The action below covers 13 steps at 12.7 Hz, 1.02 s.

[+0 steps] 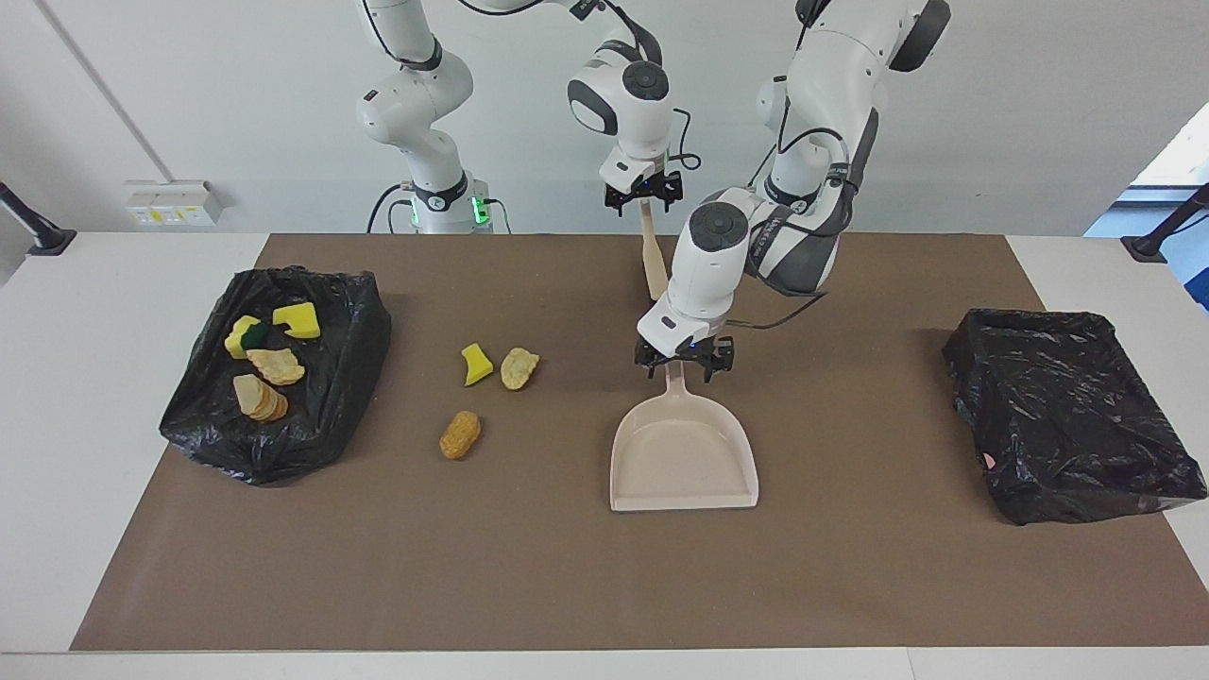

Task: Sweep and dump trash in bin
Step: 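Lower the dustpan near the debris while the right gripper grasps the brush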

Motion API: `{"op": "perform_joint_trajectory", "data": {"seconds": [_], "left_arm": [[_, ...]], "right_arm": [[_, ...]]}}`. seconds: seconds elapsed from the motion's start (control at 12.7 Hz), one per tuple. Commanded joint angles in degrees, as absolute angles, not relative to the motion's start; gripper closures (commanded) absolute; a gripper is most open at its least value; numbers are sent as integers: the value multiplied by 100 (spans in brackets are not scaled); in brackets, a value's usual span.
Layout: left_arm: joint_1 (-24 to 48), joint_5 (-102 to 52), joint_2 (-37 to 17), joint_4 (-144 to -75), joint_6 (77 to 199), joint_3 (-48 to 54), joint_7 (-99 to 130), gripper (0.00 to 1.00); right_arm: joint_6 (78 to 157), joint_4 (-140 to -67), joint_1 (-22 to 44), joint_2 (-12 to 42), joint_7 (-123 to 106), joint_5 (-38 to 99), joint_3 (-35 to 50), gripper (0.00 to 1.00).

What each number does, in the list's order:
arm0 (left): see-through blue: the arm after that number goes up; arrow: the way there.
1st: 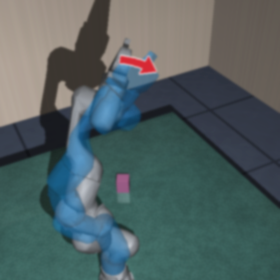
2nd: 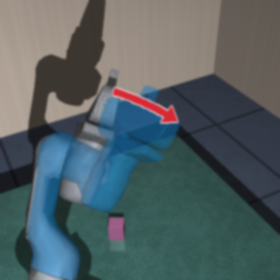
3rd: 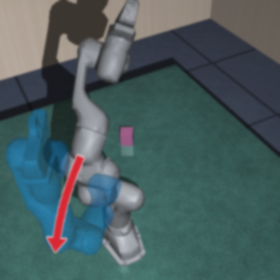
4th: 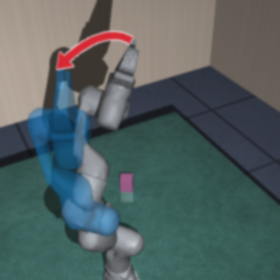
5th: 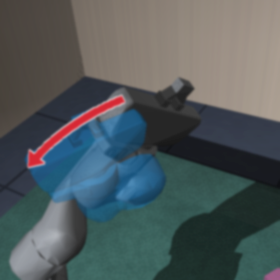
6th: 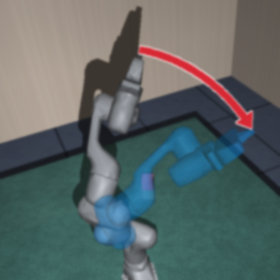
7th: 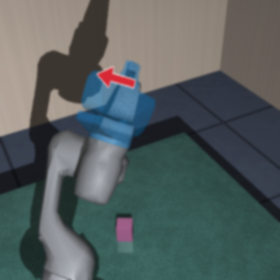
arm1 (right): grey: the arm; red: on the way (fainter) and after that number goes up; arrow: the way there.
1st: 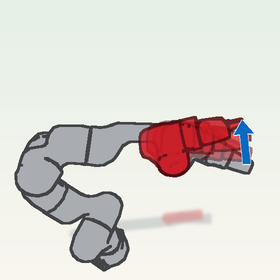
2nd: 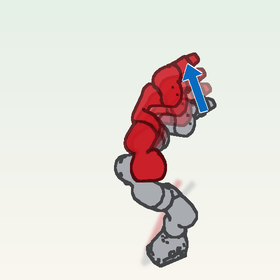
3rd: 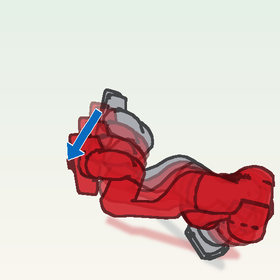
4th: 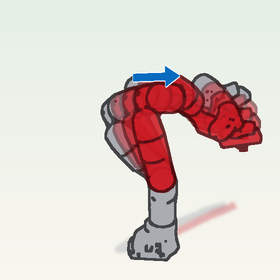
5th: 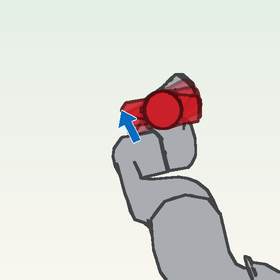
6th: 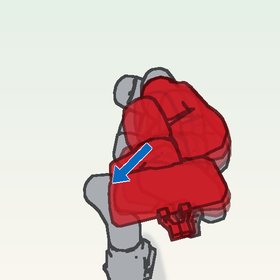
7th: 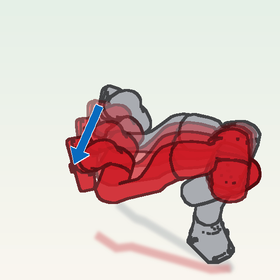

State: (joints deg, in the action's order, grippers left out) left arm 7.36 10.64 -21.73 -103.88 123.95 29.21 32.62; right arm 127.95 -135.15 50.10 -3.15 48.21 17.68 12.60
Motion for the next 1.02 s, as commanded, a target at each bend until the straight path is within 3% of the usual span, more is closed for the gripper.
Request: {"op": "perform_joint_trajectory", "data": {"seconds": [0.0,0.08,0.39,0.47,0.71,0.87,0.94], "left_arm": [[791,1213,-2145,-10503,12524,2892,3384,3],[791,1213,-2145,-10503,12542,2900,3384,16],[782,1213,-2145,-10591,12673,2971,3384,18],[791,1213,-2145,-10626,12700,2971,3384,18],[782,1213,-2145,-10644,12718,2971,3366,25],[782,1230,-2153,-10591,12700,2962,3366,58],[774,1248,-2153,-10573,12683,2971,3366,83]], "right_arm": [[13034,-13702,5080,-299,4940,1907,1239,0],[13025,-13702,5071,-290,4922,1899,1239,0],[13043,-13658,5054,-246,4887,1898,1239,11],[13043,-13650,5054,-237,4878,1898,1239,23],[13069,-13615,5054,-211,4878,1872,1230,80],[13061,-13571,5054,-193,4895,1846,1230,100],[13069,-13562,5028,-159,4887,1846,1230,100]]}}
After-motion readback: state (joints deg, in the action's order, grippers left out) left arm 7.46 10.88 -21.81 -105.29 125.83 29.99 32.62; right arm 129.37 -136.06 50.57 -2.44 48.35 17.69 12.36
